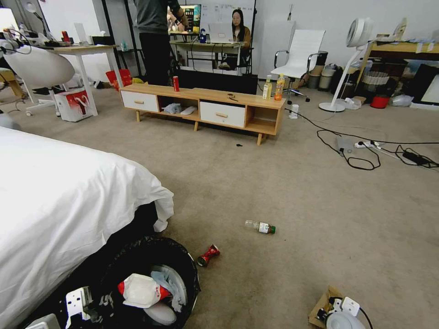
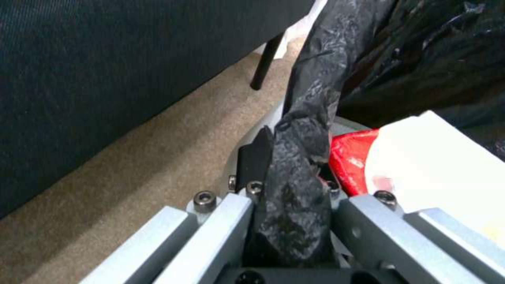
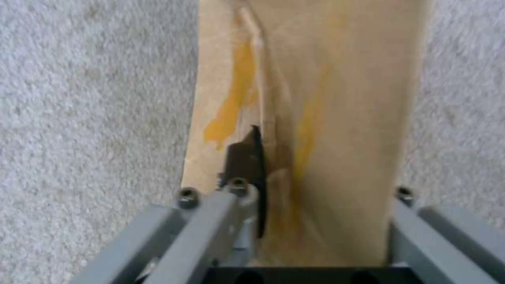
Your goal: Pick up the trash bin and place the garbage on the floor into it.
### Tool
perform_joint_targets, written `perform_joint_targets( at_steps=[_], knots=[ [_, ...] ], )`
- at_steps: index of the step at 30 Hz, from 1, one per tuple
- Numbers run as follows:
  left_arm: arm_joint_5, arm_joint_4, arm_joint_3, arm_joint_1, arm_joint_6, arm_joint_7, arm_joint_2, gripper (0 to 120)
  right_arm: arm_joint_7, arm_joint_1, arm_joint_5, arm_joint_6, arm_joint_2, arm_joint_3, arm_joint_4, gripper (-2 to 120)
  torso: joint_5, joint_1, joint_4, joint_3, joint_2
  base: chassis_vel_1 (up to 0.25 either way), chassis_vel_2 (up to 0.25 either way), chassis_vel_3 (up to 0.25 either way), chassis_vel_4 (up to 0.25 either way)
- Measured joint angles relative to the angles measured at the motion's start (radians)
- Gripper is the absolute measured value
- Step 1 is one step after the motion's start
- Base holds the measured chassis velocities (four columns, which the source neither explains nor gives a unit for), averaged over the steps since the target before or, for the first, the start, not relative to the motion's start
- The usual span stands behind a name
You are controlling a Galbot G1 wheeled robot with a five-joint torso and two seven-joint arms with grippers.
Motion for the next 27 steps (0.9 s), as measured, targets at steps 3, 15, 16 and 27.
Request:
perform_joint_targets(
  at_steps=[3,15,16,27],
  knots=[
    [0.002,0.0,0.001,-0.001,0.0,0.0,-0.002,2,0.0,-0.008,-0.005,0.006,-0.01,0.0,0.012,0,0.0,0.0,-0.0001,0.0,0.0,0.0,0.0,0.0,0.0],
    [0.004,-0.009,0.005,0.004,0.002,0.0,-0.004,2,0.005,-0.065,-0.004,0.014,-0.061,0.022,0.122,0,0.0,0.0,-0.0002,0.0,0.0,0.0,0.0,0.0,0.0],
    [0.004,-0.011,0.007,0.007,0.003,0.0,-0.003,2,0.006,-0.074,-0.002,0.014,-0.071,0.027,0.144,0,0.0,0.0,-0.0002,0.0,0.0,0.0,0.0,0.0,0.0],
    [-0.049,-0.037,0.03,0.01,0.032,-0.024,0.003,2,0.009,-0.15,0.002,0.037,-0.154,0.073,0.357,0,-0.0001,0.0,-0.0002,0.0,0.0,0.0,0.0,0.0,0.0]
  ],
)
